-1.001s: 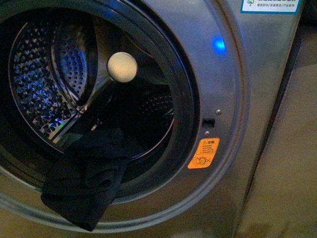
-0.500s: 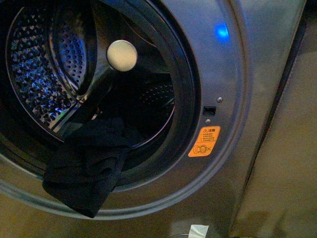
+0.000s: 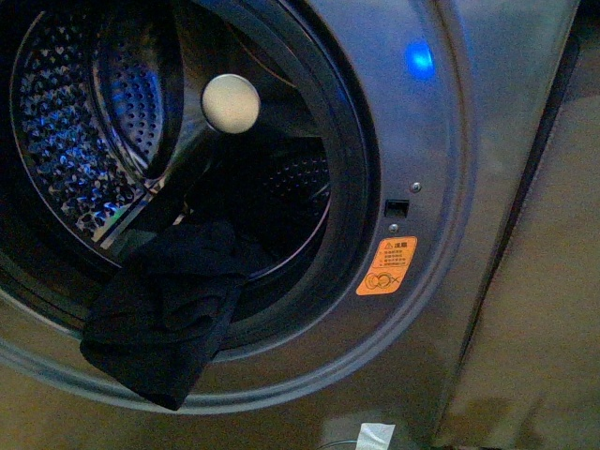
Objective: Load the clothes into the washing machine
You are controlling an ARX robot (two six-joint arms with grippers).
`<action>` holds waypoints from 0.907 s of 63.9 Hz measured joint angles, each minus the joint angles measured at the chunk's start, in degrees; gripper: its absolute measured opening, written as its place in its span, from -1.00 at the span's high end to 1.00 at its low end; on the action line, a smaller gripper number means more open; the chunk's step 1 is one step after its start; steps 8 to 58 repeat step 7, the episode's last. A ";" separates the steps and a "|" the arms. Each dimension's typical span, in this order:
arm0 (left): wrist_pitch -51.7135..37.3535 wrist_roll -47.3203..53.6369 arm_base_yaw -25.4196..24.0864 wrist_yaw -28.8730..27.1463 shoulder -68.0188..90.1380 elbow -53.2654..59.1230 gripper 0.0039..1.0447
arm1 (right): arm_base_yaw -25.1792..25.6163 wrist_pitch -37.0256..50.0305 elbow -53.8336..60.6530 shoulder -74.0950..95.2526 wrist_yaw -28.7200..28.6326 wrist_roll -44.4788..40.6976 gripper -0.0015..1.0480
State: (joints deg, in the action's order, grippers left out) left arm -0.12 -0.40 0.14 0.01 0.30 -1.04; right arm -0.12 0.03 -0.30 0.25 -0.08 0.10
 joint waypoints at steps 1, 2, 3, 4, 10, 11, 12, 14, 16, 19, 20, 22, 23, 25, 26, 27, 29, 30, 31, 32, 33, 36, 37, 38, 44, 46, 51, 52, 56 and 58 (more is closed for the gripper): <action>0.00 0.00 0.00 0.00 0.00 0.00 0.46 | 0.00 0.00 0.00 0.00 0.02 0.00 -0.86; 0.00 0.00 0.00 0.00 0.00 0.00 0.39 | 0.00 0.00 0.00 0.00 0.00 0.00 -0.86; 0.00 0.02 0.00 0.00 0.00 0.00 0.36 | 0.00 0.00 0.00 0.00 0.00 0.00 -0.86; 0.00 0.00 0.00 0.00 0.00 0.00 0.29 | 0.00 0.00 0.00 0.00 0.00 0.00 -0.86; 0.00 0.00 0.00 0.00 0.00 0.00 0.12 | 0.00 0.00 0.00 0.00 0.00 0.00 -0.86; 0.00 0.00 0.00 0.00 0.00 0.00 0.12 | 0.00 0.00 0.00 0.00 0.00 0.00 -0.86; 0.00 0.00 0.00 0.00 0.00 0.00 0.12 | 0.00 0.00 0.00 0.00 0.00 0.00 -0.86; 0.00 0.00 0.00 0.00 0.00 0.00 0.12 | 0.00 0.00 0.00 0.00 0.00 0.00 -0.86; 0.00 0.00 0.00 0.00 0.00 0.00 0.12 | 0.00 0.00 0.00 0.00 0.00 0.00 -0.86; 0.00 0.00 0.00 0.00 0.00 0.00 0.12 | 0.00 0.00 0.00 0.00 0.00 0.00 -0.86; 0.00 0.00 0.00 0.00 0.00 0.00 0.12 | 0.00 0.00 0.00 0.00 0.00 0.00 -0.86; 0.00 0.00 0.00 0.00 0.00 0.00 0.12 | 0.00 0.00 0.00 0.00 0.00 0.00 -0.86; 0.00 0.00 0.00 0.00 0.00 0.00 0.12 | 0.00 0.00 0.00 0.00 0.00 0.00 -0.86; 0.00 0.00 0.00 0.00 0.00 0.00 0.12 | 0.00 0.00 0.00 0.00 0.00 0.00 -0.86; 0.00 0.00 0.00 0.00 0.00 0.00 0.12 | 0.00 0.00 0.00 0.00 0.00 0.00 -0.86; 0.00 0.00 0.00 0.00 0.00 0.00 0.12 | 0.00 0.00 0.00 0.00 0.00 0.00 -0.86; 0.00 0.00 0.00 0.00 0.00 0.00 0.12 | 0.00 0.00 0.00 0.00 0.00 0.00 -0.86; 0.00 0.00 0.00 0.00 0.00 0.00 0.12 | 0.00 0.00 0.00 0.00 0.00 0.00 -0.86; 0.00 0.00 0.00 0.00 0.00 0.00 0.12 | 0.00 0.00 0.00 0.00 0.00 0.00 -0.86; 0.00 0.00 0.00 0.00 0.00 0.00 0.12 | 0.00 0.00 0.00 0.00 0.00 0.00 -0.86; 0.00 0.00 0.00 0.00 0.00 0.00 0.12 | 0.00 0.00 0.00 0.00 0.00 0.00 -0.86; 0.00 0.00 0.00 0.00 0.00 0.00 0.12 | 0.00 0.00 0.00 0.00 0.00 0.00 -0.86; 0.00 0.00 0.00 0.00 0.00 0.00 0.12 | 0.00 0.00 0.00 0.00 0.00 0.00 -0.86; 0.00 0.00 0.00 0.00 0.00 0.00 0.12 | 0.00 0.00 0.00 0.00 0.00 0.00 -0.86; 0.00 0.00 0.00 0.00 0.00 0.00 0.12 | 0.00 0.00 0.00 0.00 0.00 0.00 -0.86; 0.00 0.00 0.00 0.00 0.00 0.00 0.12 | 0.00 0.00 0.00 0.00 0.00 0.00 -0.86; 0.00 0.00 0.00 0.00 0.00 0.00 0.12 | 0.00 0.00 0.00 0.00 0.00 0.00 -0.86; 0.00 0.00 0.00 0.00 0.00 0.00 0.12 | 0.00 0.00 0.00 0.00 0.00 0.00 -0.86; 0.00 0.00 0.00 0.00 0.00 0.00 0.12 | 0.00 0.00 0.00 0.00 0.00 0.00 -0.86; 0.00 0.00 0.00 0.00 0.00 0.00 0.12 | 0.00 0.00 0.00 0.00 0.00 0.00 -0.86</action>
